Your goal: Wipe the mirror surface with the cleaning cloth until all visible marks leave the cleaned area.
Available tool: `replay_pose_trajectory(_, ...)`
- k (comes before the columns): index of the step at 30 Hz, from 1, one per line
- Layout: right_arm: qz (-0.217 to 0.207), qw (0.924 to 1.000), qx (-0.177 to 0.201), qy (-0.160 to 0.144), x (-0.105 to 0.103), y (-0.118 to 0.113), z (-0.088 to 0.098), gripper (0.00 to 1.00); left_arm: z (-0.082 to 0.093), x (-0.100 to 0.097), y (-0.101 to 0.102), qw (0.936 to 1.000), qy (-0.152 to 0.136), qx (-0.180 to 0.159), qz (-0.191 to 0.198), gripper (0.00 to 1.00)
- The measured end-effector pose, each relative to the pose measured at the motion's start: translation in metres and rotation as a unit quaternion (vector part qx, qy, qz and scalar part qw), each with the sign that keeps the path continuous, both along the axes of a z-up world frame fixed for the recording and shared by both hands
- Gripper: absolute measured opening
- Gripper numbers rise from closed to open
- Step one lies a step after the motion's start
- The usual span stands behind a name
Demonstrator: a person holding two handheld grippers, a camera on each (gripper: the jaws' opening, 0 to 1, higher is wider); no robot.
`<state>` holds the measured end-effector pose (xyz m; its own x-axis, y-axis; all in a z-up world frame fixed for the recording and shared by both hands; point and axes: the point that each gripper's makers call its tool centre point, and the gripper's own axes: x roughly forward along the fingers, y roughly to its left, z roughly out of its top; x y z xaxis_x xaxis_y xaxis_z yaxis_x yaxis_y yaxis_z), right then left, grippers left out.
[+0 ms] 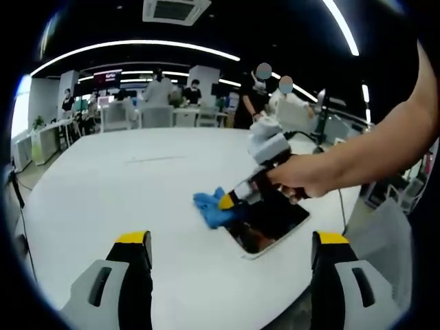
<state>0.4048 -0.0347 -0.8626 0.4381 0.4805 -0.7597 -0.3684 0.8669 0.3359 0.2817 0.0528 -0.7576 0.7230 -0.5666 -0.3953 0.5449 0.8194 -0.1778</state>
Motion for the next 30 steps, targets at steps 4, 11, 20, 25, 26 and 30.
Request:
replay_pose_trajectory(4, 0.001, 1.0000, 0.003, -0.002, -0.007, -0.001, 0.000, 0.00, -0.001, 0.000, -0.001, 1.0000, 0.000, 0.002, -0.002, 0.96)
replay_pose_trajectory(11, 0.023, 0.9996, -0.009, -0.012, -0.021, -0.001, -0.002, 0.00, -0.001, -0.001, -0.002, 1.0000, 0.001, 0.004, -0.005, 0.96)
replay_pose_trajectory(20, 0.031, 0.9994, -0.010, -0.011, -0.031, -0.001, -0.004, 0.00, -0.001, -0.003, -0.004, 0.9999, 0.001, 0.006, -0.010, 0.96)
replay_pose_trajectory(25, 0.034, 0.9993, -0.008, -0.013, -0.034, -0.001, -0.004, 0.00, 0.000, -0.003, -0.003, 0.9999, 0.000, 0.006, -0.009, 0.96)
replay_pose_trajectory(26, 0.034, 0.9993, -0.008, -0.013, -0.033, -0.001, -0.004, 0.00, 0.000, -0.003, -0.003, 0.9999, 0.000, 0.006, -0.009, 0.96)
replay_pose_trajectory(30, 0.042, 0.9989, -0.011, -0.016, -0.033, -0.001, -0.004, 0.00, 0.000, -0.003, -0.003, 0.9999, 0.000, 0.008, -0.009, 0.96)
